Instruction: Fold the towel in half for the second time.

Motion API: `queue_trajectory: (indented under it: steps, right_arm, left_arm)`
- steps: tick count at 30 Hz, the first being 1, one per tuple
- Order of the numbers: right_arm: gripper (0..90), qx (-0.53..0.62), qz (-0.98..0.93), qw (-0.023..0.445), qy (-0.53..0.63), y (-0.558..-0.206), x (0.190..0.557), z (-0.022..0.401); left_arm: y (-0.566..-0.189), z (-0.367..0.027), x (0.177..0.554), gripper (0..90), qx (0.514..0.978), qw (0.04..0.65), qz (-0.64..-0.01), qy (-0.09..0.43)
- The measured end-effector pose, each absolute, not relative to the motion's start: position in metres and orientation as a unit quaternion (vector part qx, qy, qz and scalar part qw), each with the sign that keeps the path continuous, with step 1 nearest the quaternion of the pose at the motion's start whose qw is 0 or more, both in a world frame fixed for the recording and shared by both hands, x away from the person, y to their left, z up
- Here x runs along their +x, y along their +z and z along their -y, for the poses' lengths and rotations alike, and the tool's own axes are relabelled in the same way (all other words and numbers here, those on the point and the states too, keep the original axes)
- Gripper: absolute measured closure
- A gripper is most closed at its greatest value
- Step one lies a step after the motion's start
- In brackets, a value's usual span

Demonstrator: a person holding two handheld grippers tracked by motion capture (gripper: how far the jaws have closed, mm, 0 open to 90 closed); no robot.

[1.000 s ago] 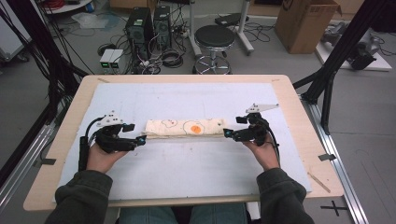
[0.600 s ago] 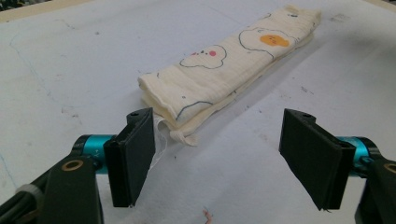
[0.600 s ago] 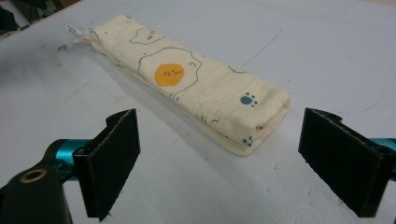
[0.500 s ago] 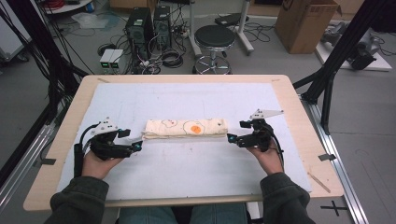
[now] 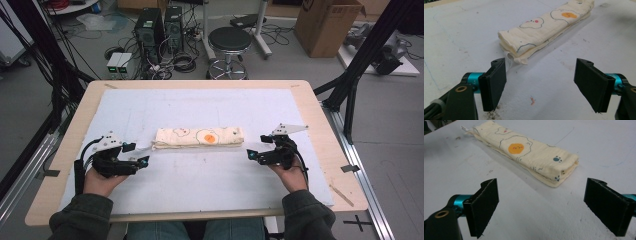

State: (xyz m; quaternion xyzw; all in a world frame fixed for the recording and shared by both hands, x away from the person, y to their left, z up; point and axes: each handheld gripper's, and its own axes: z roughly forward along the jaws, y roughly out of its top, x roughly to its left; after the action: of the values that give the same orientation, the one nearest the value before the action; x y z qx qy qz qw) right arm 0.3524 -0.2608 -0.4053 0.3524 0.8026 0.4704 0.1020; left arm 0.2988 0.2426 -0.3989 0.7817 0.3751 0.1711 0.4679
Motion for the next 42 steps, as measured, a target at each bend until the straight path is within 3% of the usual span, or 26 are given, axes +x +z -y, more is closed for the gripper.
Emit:
queue_trajectory:
  steps: [42]
  right_arm:
    - [11.9,0.361,-0.793,0.116,0.477,-0.419,0.308,0.284]
  left_arm:
    - [-0.417,-0.252,0.261,25.0,0.783,0.462,-0.376,0.18]
